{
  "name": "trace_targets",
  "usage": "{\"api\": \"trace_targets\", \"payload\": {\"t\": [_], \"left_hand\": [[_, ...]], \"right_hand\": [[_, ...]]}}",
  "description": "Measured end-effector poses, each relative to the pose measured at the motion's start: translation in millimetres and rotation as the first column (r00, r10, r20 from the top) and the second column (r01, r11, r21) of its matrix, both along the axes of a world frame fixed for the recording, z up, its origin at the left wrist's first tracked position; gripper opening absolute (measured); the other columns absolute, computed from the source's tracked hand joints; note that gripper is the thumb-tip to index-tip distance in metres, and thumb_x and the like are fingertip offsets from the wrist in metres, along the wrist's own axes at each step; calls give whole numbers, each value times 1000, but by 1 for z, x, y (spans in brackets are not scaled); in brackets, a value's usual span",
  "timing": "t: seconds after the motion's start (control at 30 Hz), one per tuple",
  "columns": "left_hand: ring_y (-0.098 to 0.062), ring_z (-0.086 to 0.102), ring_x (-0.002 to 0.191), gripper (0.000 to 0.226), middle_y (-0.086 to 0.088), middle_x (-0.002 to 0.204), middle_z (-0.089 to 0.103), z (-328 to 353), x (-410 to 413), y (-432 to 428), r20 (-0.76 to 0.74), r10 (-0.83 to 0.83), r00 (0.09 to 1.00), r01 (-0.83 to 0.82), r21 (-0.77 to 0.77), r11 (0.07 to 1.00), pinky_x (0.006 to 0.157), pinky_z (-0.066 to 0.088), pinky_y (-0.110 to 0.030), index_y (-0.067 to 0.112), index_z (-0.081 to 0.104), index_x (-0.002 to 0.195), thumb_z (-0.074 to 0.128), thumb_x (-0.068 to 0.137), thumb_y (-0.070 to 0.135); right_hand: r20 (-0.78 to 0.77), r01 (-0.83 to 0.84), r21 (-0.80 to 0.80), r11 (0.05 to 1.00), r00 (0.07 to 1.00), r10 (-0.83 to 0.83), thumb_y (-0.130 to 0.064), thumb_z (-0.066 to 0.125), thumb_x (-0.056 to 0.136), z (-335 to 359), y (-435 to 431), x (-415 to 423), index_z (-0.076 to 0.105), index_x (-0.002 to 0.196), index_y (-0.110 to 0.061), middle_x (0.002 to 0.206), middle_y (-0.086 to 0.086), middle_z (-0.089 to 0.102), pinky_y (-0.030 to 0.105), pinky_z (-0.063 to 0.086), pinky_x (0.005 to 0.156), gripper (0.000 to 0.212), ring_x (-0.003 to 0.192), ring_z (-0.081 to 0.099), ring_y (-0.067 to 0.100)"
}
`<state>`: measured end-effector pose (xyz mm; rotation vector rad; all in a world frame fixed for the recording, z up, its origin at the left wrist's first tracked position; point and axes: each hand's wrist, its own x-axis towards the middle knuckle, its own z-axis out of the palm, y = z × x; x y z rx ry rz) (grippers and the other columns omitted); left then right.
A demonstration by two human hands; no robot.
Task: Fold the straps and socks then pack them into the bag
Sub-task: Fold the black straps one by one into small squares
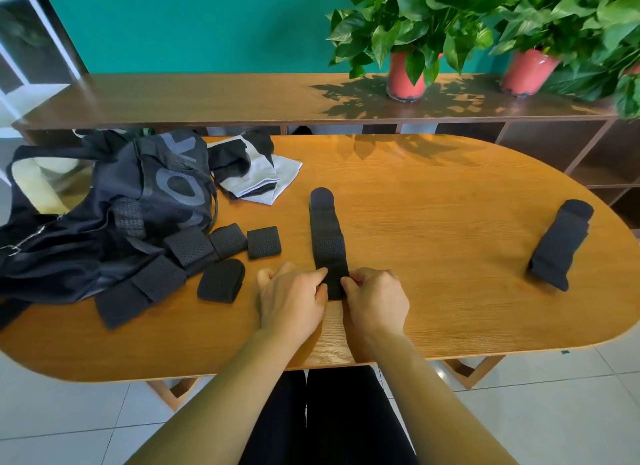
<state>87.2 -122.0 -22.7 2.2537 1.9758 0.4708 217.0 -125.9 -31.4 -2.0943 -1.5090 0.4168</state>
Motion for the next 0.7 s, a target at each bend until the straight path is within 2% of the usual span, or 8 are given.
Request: {"api": "trace_targets", "payload": {"t": [0.07, 0.17, 0.27, 0.37, 0.47, 0.53, 0.63, 0.7], "left_hand": [[-14, 46, 110, 36, 11, 104, 65, 2, 0, 3, -39, -29, 999, 28, -45, 999, 90, 24, -37, 38, 52, 134, 45, 99, 36], [-15, 45, 109, 35, 11, 103, 63, 5, 0, 6, -106, -81, 991, 74, -73, 995, 91, 26, -38, 37, 53, 133, 44, 99, 36], [-17, 40, 113, 34, 8, 116, 54, 6, -1, 7, -161, -159, 974, 156, -32, 987, 93, 26, -38, 33, 58, 129, 46, 97, 34], [-15, 29, 133, 38, 8, 143, 42, 5, -8, 9, -173, -286, 942, 288, -17, 958, 104, 25, -39, 25, 59, 130, 44, 97, 36], [-9, 24, 141, 52, 8, 152, 35, 10, -15, 13, -130, -393, 910, 379, -119, 918, 113, 14, -37, 21, 49, 140, 47, 94, 46], [-6, 27, 140, 55, 9, 151, 37, 14, -20, 13, -122, -437, 891, 421, -139, 897, 114, 10, -34, 23, 49, 139, 51, 91, 49], [-2, 30, 137, 52, 11, 148, 42, 14, -26, 5, -76, -470, 880, 458, -135, 879, 113, 8, -32, 26, 52, 137, 54, 89, 47], [1, 31, 135, 48, 14, 145, 45, 10, -31, -2, -7, -464, 886, 460, -124, 879, 112, 8, -30, 29, 54, 135, 55, 89, 44]], "right_hand": [[15, -10, 1, 1000, 1000, 10, -37, 59, 90, 0, 0, -1, 70, 104, -24, 92, 2, 52, 26, 39, 67, 22, 93, 57, 22], [101, -49, 42, 998, 994, 44, -37, 61, 88, -5, -1, 0, 66, 105, -19, 97, 0, 60, 27, 39, 66, 24, 103, 51, 20], [27, -65, 99, 993, 998, 63, -34, 63, 86, -9, -1, 9, 61, 119, -21, 111, -1, 58, 31, 49, 73, 35, 106, 52, 18], [122, -345, 195, 918, 937, 326, -26, 54, 81, -10, -8, 19, 59, 126, -18, 127, -1, 55, 33, 48, 85, 45, 117, 45, 19], [193, -526, 99, 845, 843, 502, -29, 49, 78, -6, -12, 27, 55, 131, -16, 140, -5, 50, 31, 34, 102, 56, 134, 31, 14], [232, -554, 66, 830, 818, 527, -26, 54, 79, -3, -11, 32, 55, 132, -18, 139, -7, 51, 30, 32, 105, 53, 135, 30, 10], [232, -591, 93, 802, 796, 559, -22, 58, 76, 1, -15, 38, 61, 125, -20, 127, -6, 60, 34, 42, 101, 48, 127, 43, 9], [229, -619, 94, 780, 776, 588, -24, 57, 77, 3, -21, 39, 62, 123, -22, 123, -8, 63, 33, 44, 99, 46, 124, 44, 7]]}}
